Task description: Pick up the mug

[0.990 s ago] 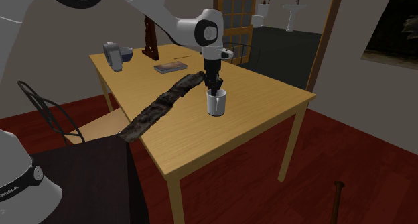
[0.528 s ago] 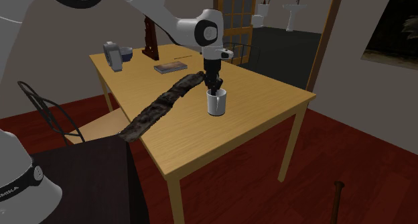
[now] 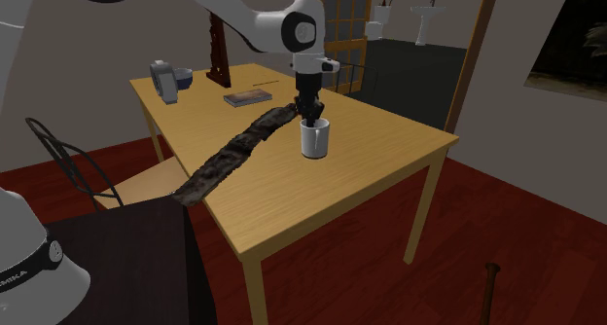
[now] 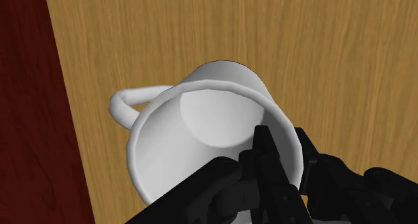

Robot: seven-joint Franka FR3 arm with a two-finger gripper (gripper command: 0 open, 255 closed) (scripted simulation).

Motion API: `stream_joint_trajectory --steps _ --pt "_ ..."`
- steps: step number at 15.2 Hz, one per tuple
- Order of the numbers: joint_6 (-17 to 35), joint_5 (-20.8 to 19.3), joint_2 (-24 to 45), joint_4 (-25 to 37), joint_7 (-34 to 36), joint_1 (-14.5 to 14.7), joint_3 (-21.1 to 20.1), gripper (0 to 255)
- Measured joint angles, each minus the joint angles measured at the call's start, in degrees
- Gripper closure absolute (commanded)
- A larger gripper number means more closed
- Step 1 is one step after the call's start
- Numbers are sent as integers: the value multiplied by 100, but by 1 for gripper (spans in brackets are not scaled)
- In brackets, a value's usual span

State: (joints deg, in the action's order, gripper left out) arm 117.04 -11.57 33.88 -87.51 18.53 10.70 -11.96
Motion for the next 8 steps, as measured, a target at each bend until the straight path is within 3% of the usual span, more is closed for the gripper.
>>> stream_joint_trajectory --steps 8 --pt "-456 71 -250 213 -57 -7 -40 255"
